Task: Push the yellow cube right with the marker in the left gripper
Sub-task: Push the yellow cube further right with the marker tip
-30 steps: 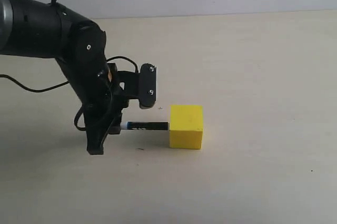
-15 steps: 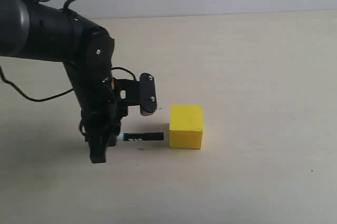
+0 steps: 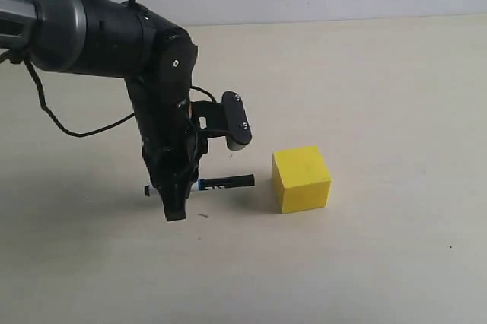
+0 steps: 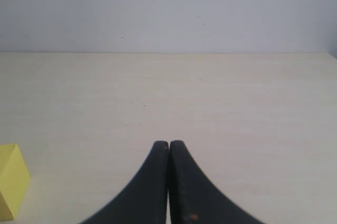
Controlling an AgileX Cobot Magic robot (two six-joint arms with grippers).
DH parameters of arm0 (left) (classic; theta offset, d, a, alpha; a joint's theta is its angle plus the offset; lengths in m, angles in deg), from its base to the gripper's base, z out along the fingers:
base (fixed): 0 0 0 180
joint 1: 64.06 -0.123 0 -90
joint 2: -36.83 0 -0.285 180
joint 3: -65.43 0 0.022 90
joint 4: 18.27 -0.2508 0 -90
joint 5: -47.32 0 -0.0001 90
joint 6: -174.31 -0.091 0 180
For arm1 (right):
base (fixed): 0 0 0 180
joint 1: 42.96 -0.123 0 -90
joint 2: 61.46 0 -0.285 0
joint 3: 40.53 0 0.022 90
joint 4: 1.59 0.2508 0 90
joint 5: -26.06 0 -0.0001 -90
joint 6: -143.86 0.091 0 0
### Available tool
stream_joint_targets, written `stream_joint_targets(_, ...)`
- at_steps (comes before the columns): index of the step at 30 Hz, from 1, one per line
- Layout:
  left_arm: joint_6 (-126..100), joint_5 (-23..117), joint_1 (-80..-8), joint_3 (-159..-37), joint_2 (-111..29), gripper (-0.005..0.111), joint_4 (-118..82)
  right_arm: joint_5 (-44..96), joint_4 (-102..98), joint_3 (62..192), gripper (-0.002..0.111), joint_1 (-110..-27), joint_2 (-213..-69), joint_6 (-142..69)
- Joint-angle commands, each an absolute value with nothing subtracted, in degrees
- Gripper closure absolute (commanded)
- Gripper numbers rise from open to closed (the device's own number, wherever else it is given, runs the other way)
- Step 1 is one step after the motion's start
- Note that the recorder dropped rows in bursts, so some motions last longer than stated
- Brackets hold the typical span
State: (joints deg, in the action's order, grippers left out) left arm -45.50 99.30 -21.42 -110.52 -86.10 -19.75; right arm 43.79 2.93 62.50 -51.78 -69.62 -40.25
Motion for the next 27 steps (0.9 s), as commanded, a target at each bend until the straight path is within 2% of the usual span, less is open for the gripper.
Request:
stream_joint_targets(1, -44.5, 96.0, -20.1, -110.9, -86.3, 0.107, -19.7, 43.2, 2.8, 62.2, 0.108, -51.8, -69.2, -40.5)
stream_joint_targets(10, -44.4, 93.5, -16.5, -115.8, -88.5, 0.107, -19.9, 43.2, 2.8, 62.2, 0.108, -51.8, -69.2, -40.5)
stream_joint_targets(19, -42.9, 97.4, -18.8, -115.8, -88.5, 0.107, -19.7, 43.2, 2.8, 62.2, 0.108, -51.8, -69.2, -40.5)
stream_joint_targets(27, -42.9, 90.0, -13.1, -117.1, -88.6, 0.107, -19.5, 43.2, 2.8, 62.2, 0.108, -51.8, -69.2, -40.5)
